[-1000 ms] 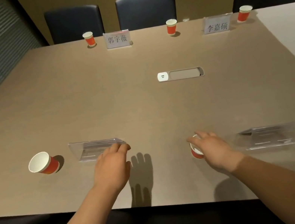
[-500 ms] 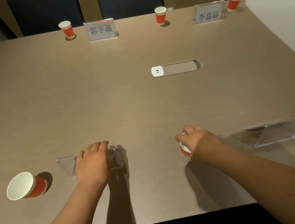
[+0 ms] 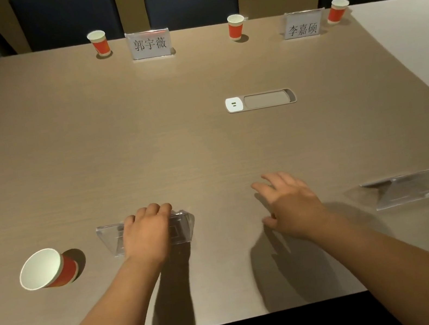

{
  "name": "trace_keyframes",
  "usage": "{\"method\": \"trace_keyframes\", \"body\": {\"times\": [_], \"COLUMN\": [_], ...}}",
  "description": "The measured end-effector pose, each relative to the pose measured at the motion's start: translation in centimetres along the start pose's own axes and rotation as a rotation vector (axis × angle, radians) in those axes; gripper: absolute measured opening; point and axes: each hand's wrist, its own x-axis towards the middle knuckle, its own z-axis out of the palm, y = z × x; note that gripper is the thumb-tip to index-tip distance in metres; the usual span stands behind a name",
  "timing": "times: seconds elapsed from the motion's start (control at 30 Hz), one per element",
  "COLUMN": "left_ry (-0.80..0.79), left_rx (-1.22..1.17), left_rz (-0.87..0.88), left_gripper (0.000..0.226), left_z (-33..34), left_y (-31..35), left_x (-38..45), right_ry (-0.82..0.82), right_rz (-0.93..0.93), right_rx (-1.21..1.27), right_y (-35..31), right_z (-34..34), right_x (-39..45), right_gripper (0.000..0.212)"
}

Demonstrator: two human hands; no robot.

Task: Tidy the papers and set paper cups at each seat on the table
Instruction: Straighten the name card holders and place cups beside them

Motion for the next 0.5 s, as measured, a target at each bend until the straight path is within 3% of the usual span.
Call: {"method": "trace_keyframes", "body": {"times": [0.17, 0.2, 0.23, 0.5], "left_ry": [0.138, 0.126, 0.097, 0.055], "left_rx": [-0.105, -0.12, -0.115, -0.216], "left_rz": [0.074, 0.08, 0.109, 0.048], "left_gripper": [0.049, 0.047, 0.045, 0.041], "left_z": [-1.5, -1.6, -2.2, -4.2], "left_y": [-3.5, -4.4, -9.6, -19.4], "left_x": [-3.3, -3.5, -5.6, -8.4], "right_ry": [0.052, 0.049, 0.051, 0.133], "right_rz": [-0.107, -0.139, -0.121, -0.117], "right_rx": [0.07, 0.068, 0.078, 0.184], "right_y": [-8.6, -9.8, -15.7, -25.5], "right_z": [-1.1, -1.3, -1.0, -1.0], "right_x": [-0.5, -0.4, -1.2, -2.0], "right_gripper": [0.051, 0.048, 0.046, 0.014]}}
